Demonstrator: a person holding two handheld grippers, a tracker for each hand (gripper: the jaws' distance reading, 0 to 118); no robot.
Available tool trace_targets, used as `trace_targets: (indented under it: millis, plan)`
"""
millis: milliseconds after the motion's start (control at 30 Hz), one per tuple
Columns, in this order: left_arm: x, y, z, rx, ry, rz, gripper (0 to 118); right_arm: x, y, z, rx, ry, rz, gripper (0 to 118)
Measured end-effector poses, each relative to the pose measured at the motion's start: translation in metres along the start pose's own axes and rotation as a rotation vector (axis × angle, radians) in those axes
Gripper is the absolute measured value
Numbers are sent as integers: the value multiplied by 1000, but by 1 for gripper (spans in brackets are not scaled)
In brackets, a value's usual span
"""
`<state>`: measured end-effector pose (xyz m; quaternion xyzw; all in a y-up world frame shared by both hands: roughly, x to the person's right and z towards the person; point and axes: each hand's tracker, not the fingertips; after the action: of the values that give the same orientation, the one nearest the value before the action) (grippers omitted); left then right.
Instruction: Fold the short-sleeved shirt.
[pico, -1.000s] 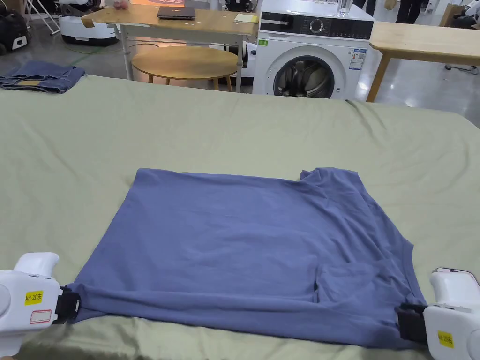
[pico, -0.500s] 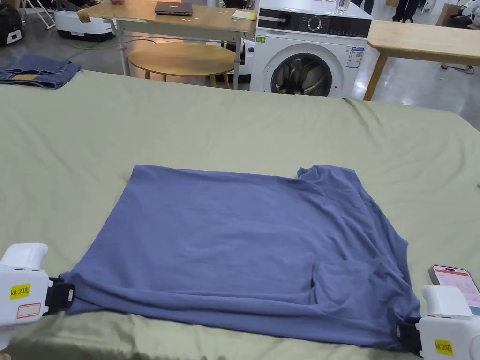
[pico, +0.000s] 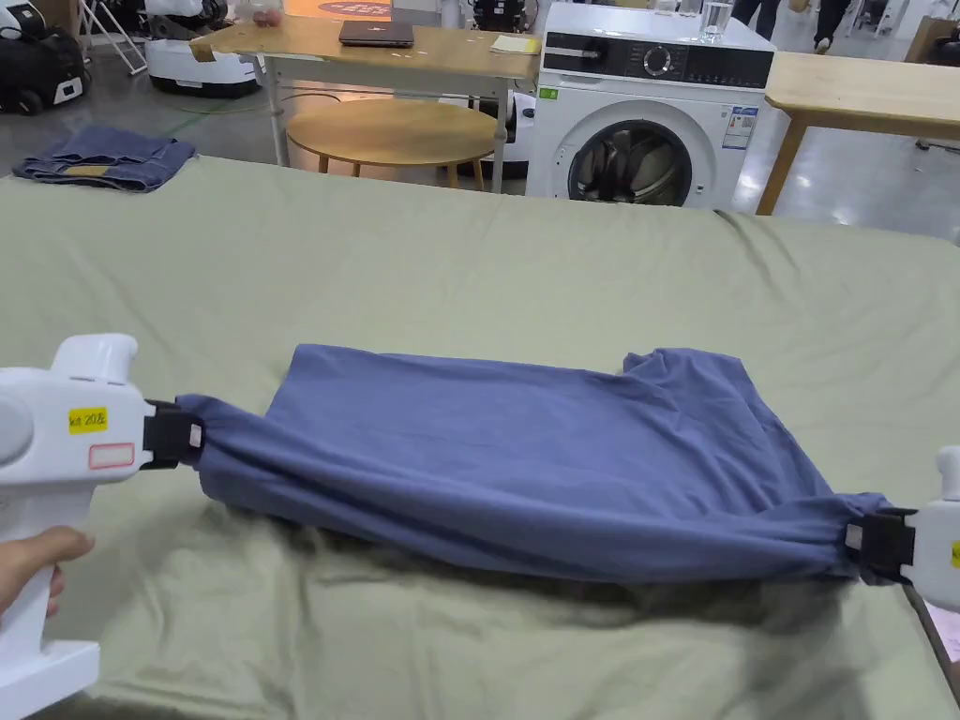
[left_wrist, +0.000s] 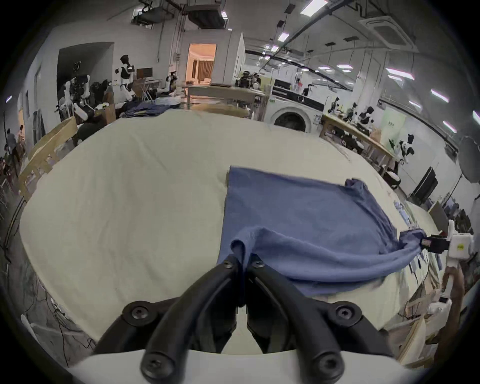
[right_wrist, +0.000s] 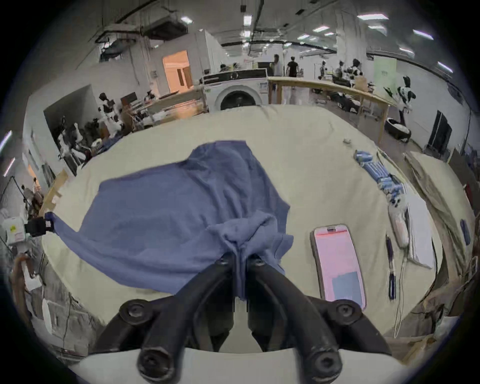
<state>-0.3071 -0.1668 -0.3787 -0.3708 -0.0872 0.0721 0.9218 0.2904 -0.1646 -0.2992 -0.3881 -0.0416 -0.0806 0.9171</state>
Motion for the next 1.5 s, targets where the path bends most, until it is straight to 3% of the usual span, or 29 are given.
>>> trace_targets:
  millis: [300, 633, 700, 767, 833, 900, 933, 1133, 1200, 1267, 1300, 1333, 1367, 1400, 1500]
  plan:
    - [4, 47, -77, -57, 51, -13, 0, -3, 58, -94, -62, -15, -16, 6]
    - [1, 54, -136, -195, 104, 5, 0, -19, 65, -149, -121, -33, -1, 7]
    - [1, 52, -140, -201, 109, 5, 0, -21, 64, -155, -125, -38, -1, 11]
    - [1, 50, -142, -210, 110, 8, 0, -23, 64, -155, -126, -60, 10, 28]
    - [1, 48, -139, -212, 111, 14, 1, -27, 63, -150, -93, -116, 34, 31]
    - [1, 46, -131, -196, 94, 25, 20, -31, 63, -138, -30, -116, 36, 51]
    - [1, 46, -125, -178, 77, 34, 43, -34, 62, -129, 6, -109, 40, 54]
    - [17, 34, -72, 46, -9, 33, 48, -65, 51, -71, 266, -55, 37, 54]
    - [28, 24, -52, 138, -7, 1, 48, -83, 39, -50, 365, -51, 52, 49]
    - [40, 13, -32, 235, 5, -39, 46, -100, 30, -37, 455, -77, 85, 24]
    - [47, 7, -22, 276, 21, -64, 38, -108, 24, -31, 485, -88, 99, 16]
    - [52, 3, -17, 302, 40, -85, 20, -115, 20, -25, 512, -93, 100, 12]
    - [58, -2, -9, 321, 65, -112, 8, -119, 15, -21, 531, -72, 93, 1]
    - [63, -7, -4, 340, 99, -128, 2, -123, 12, -18, 537, -44, 90, 0]
    - [65, -16, 5, 353, 115, -128, 0, -132, 4, -10, 558, -50, 82, 0]
